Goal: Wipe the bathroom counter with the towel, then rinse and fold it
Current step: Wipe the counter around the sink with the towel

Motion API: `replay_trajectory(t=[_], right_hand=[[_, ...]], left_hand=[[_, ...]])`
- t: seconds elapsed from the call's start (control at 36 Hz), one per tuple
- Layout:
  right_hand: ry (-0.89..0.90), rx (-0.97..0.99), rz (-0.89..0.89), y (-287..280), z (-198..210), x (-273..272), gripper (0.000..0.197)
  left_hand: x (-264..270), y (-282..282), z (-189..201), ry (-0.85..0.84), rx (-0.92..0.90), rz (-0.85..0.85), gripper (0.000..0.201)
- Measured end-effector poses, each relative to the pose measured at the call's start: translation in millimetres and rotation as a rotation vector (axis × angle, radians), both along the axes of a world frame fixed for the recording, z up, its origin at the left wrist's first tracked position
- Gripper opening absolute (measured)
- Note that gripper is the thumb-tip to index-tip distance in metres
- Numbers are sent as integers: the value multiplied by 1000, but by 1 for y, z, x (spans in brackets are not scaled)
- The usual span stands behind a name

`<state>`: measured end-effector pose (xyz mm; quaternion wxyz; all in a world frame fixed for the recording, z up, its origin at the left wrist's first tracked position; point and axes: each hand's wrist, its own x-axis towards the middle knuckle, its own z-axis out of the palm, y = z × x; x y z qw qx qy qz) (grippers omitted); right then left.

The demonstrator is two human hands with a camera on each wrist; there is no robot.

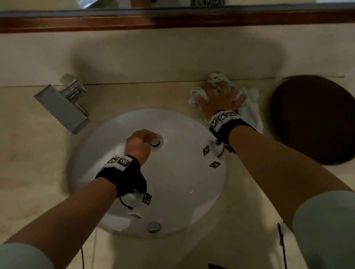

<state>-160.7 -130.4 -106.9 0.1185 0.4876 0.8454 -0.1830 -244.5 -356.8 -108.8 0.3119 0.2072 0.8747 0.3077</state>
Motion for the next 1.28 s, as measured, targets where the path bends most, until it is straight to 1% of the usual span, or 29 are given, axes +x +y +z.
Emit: replay_trajectory(t=[0.11,0.22,0.28,0.39,0.5,0.56,0.61,0.75,0.83,0.97,1.06,1.17,1.28], right_hand=[[90,19,91,-16,-2,-19,62],[120,13,222,-46,-3,-56,75],[153,-6,255,-60,-2,-76,77],[215,-20,255,-68,-4,-96,70],[179,-21,392,-47,0,-84,54],[162,-37,421,-35,8,-71,49],[141,-30,376,-21,14,-49,49],[102,-13,143,22,18,26,46],[70,15,106,28,20,41,46],[41,21,-35,15,15,20,45],[40,38,-63,6,13,8,43],[31,39,-54,1,6,-14,46],[16,28,51,-23,-1,-55,50]], left_hand=[[-6,-13,-6,3,18,13,29],[-10,-23,-7,26,7,16,32],[-10,-26,-6,27,9,25,35],[-15,-32,1,51,-14,15,38],[-21,-36,10,76,-39,6,40],[-22,-35,12,78,-44,4,39],[-20,-31,12,67,-40,-1,38],[-4,-15,12,52,-13,-32,35],[9,-7,11,41,-8,-57,30],[17,-5,14,32,-10,-110,26],[10,-10,13,50,-8,-100,28],[0,-21,16,77,-7,-92,32],[-12,-44,18,103,-17,-62,37]])
